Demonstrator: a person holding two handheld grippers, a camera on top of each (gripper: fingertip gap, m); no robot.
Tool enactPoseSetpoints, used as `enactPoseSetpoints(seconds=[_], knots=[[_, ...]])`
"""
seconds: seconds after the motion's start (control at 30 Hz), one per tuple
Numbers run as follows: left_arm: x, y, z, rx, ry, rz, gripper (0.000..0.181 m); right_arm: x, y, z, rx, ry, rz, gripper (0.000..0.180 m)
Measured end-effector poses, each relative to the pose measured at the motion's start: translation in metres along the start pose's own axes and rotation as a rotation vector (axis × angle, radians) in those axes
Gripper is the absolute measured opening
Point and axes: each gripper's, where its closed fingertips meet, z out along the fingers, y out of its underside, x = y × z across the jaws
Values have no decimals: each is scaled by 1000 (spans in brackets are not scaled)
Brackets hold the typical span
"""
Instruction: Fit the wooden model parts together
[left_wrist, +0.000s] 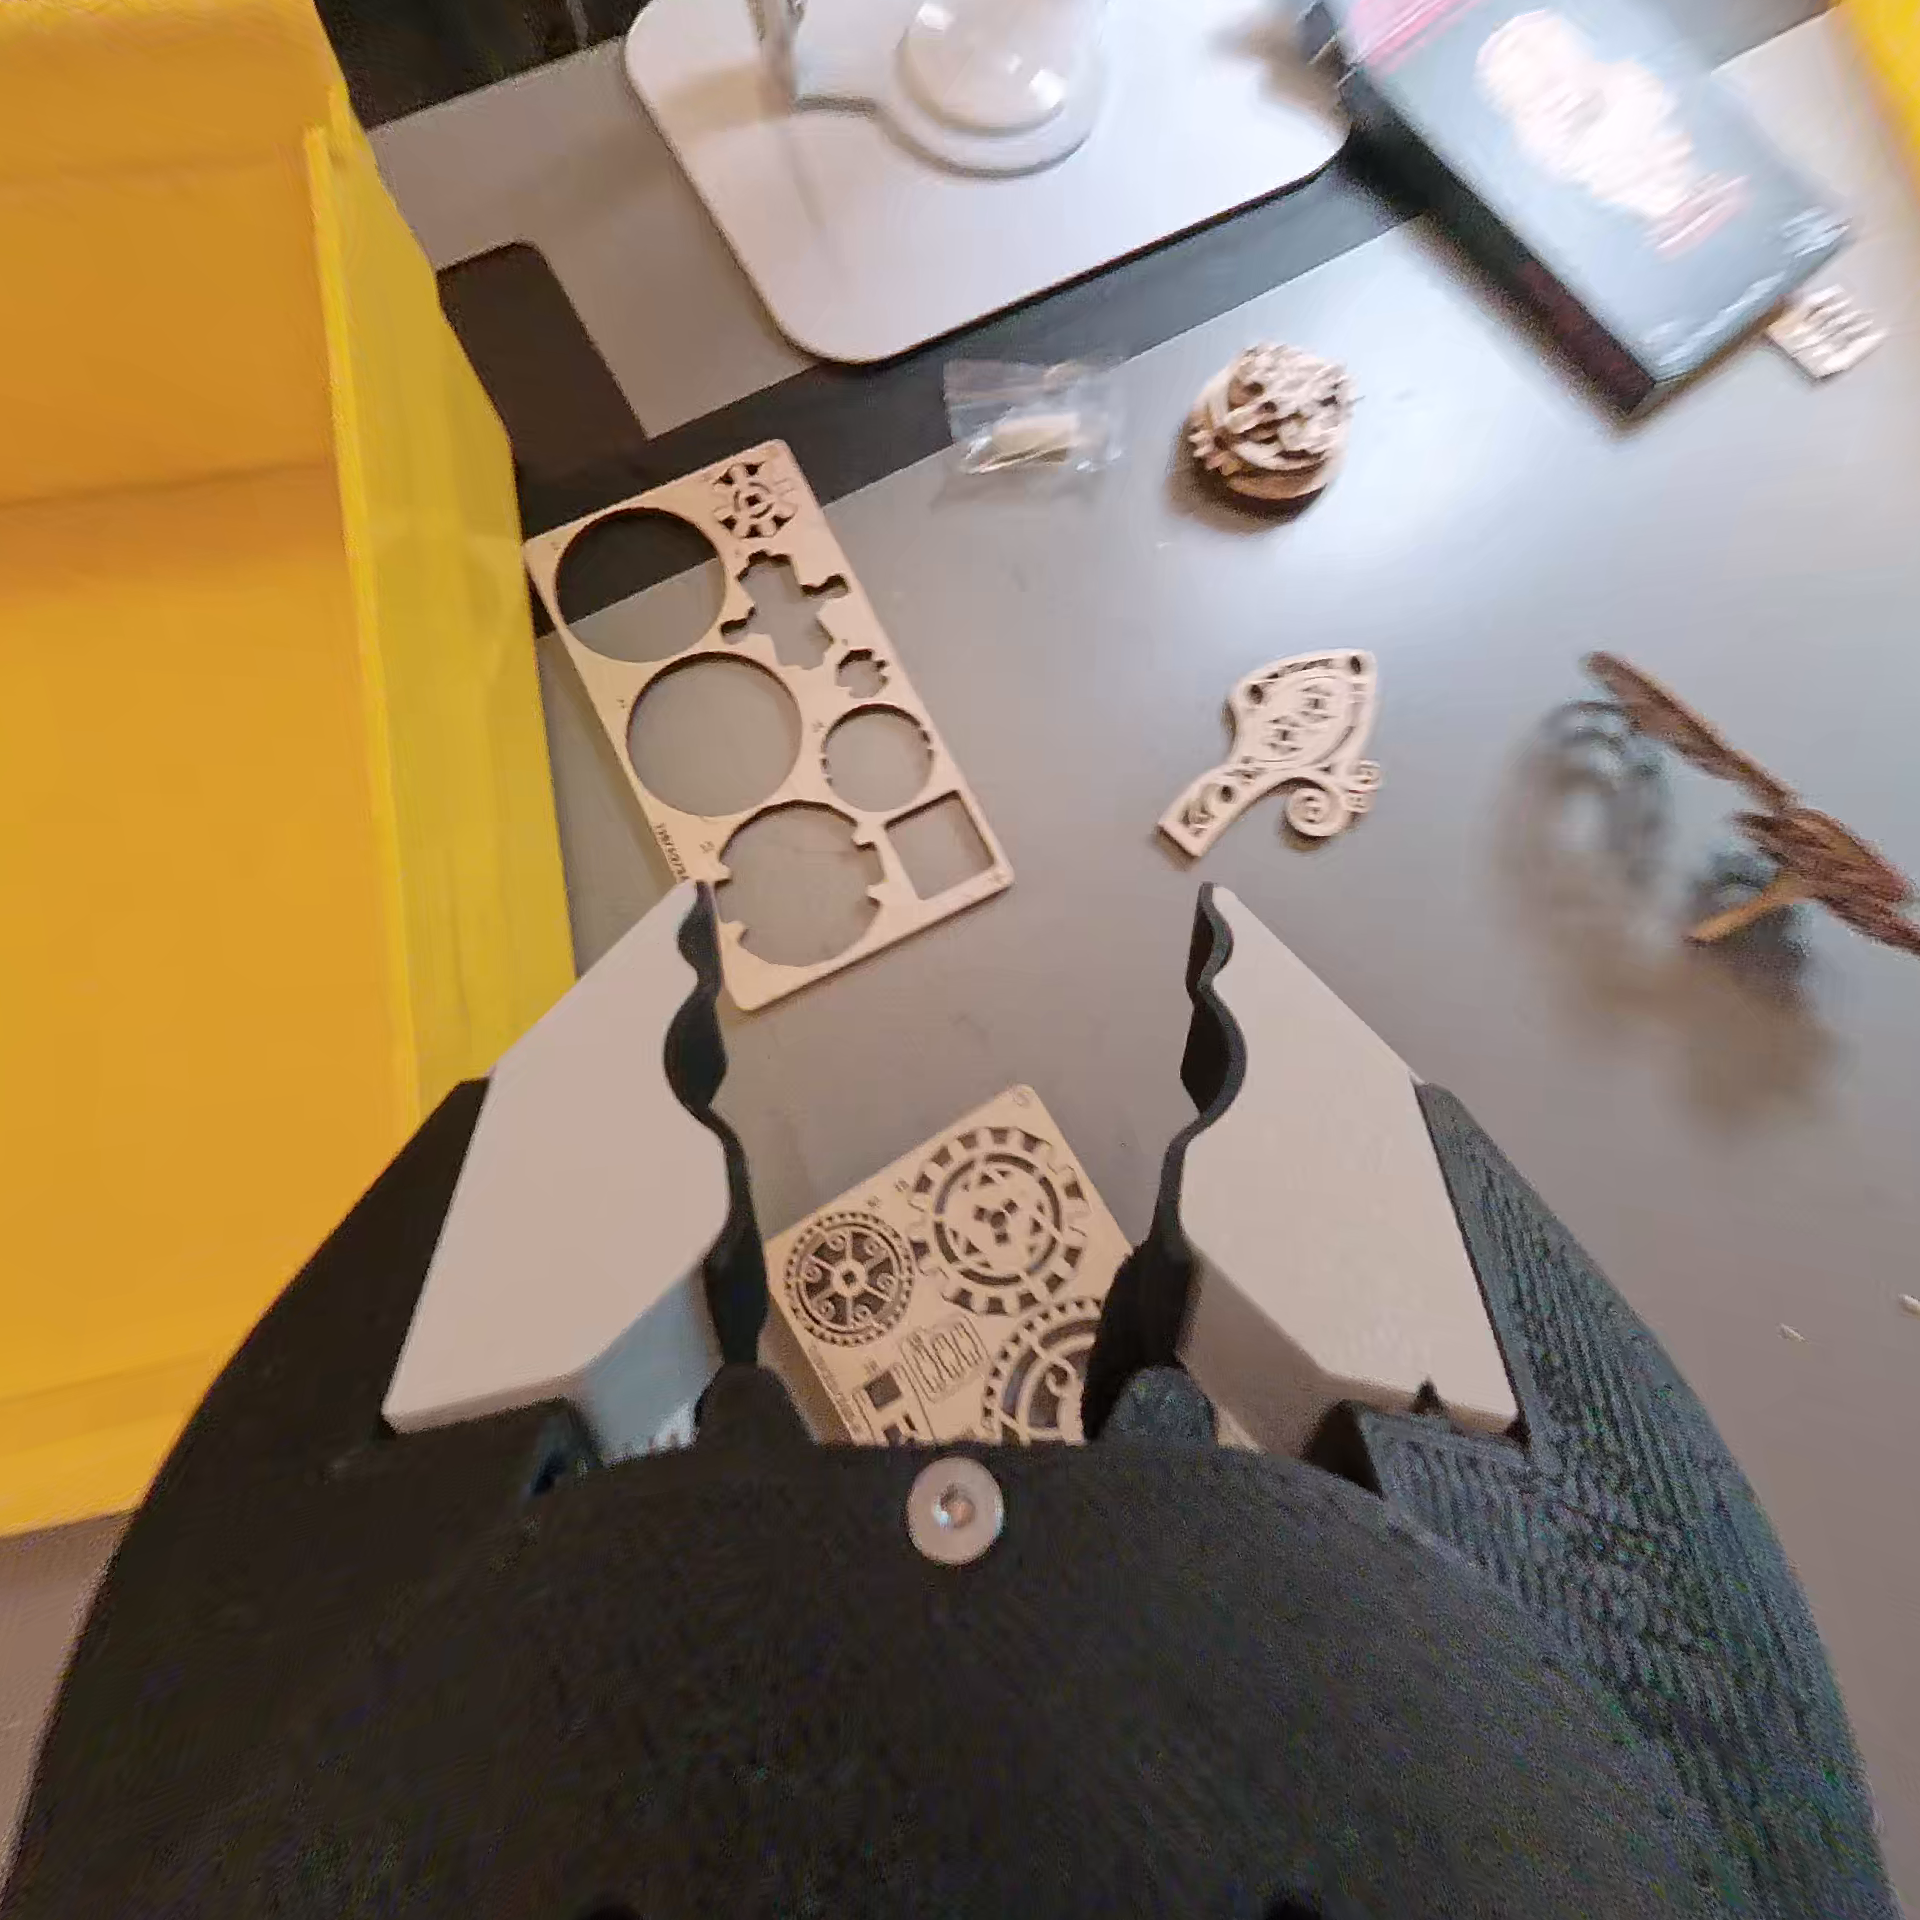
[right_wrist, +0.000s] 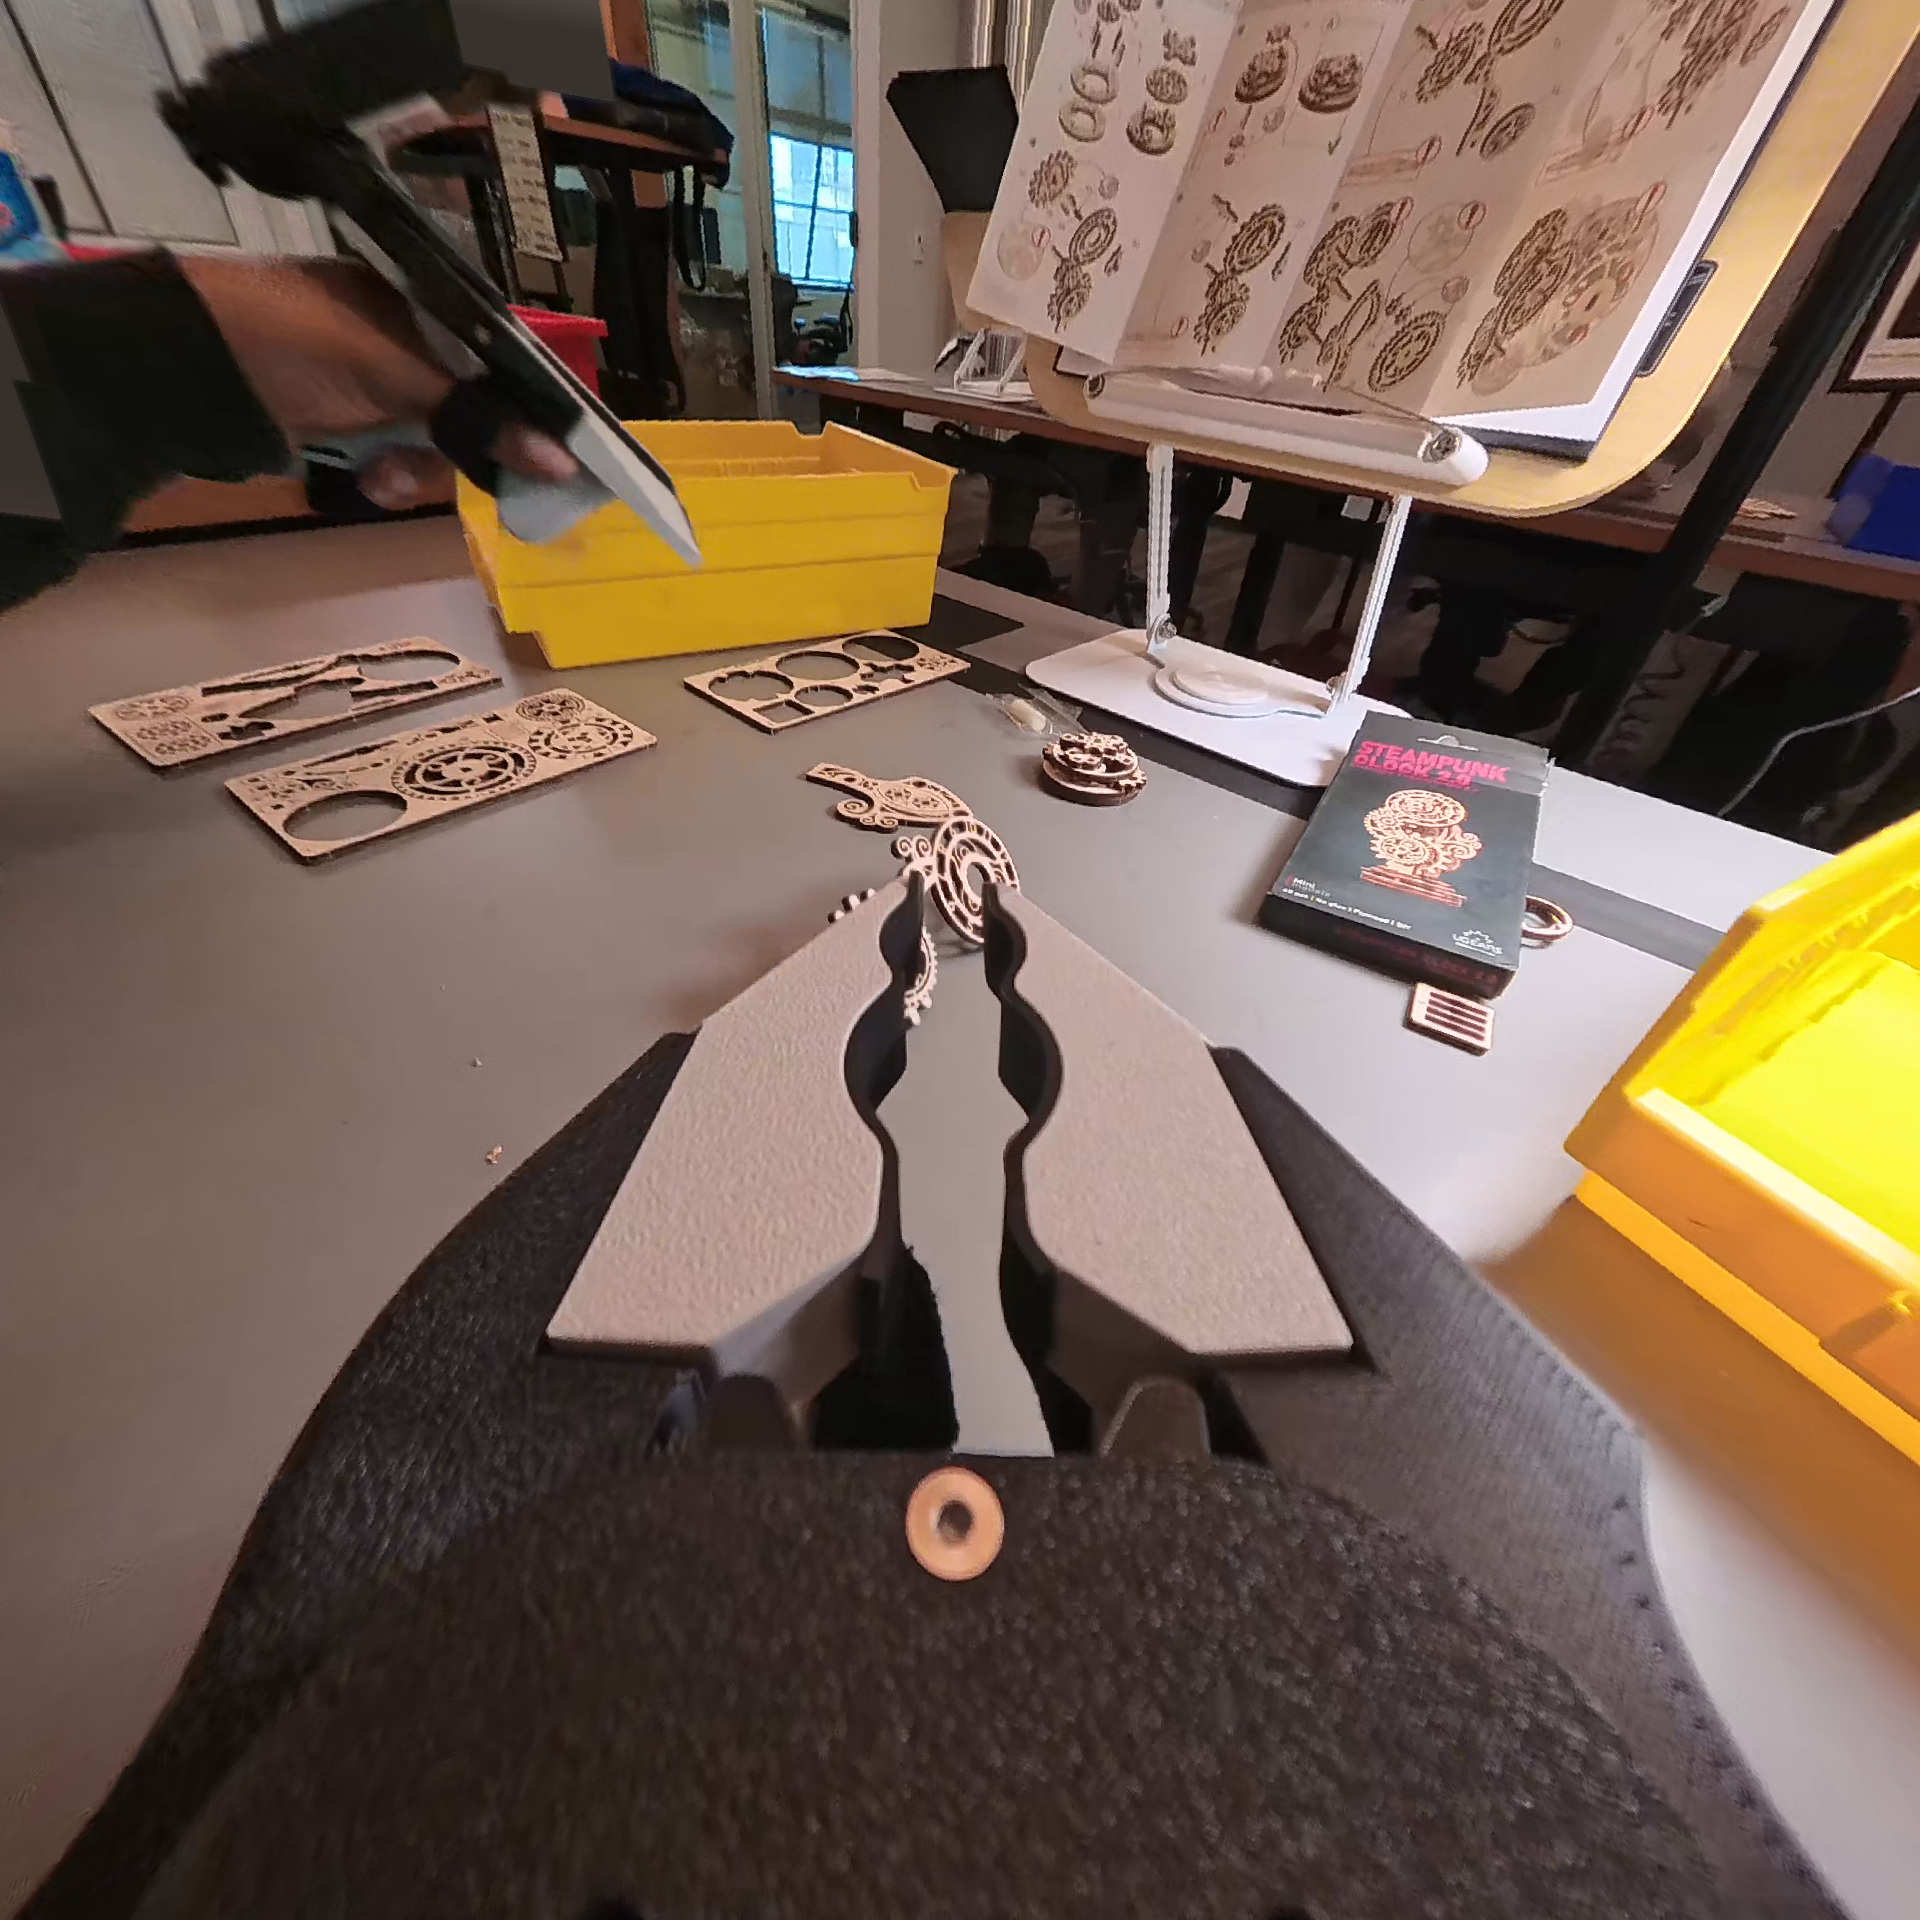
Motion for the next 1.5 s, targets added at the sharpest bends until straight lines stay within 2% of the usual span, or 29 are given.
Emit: enactPoseSetpoints(seconds=[0.13,0.27,0.47,0.53,0.7,0.8,0.87,1.13,1.5], knots=[[-18,6,39,-131,-108,-12,101,-1,-4,-1,19,-11,9,8],[-32,17,66,-193,-151,-73,104,-1,1,-1,3,-13,5,8],[-43,34,84,-194,-118,-225,110,-4,-3,-2,15,-16,-7,7],[-44,35,88,-186,-112,-248,117,-4,-2,-2,15,-19,-1,8],[-53,36,96,-195,-181,-191,122,-2,2,0,0,-16,0,8],[-53,36,95,-185,-177,-181,119,-1,4,1,-5,-9,-1,7],[-49,33,93,-162,-149,-138,93,-1,4,1,-8,-8,1,7],[-47,33,82,-107,-127,-74,93,-4,10,5,-29,-6,-32,7],[-24,18,22,48,-67,71,92,-24,8,25,-54,-84,26,10]])
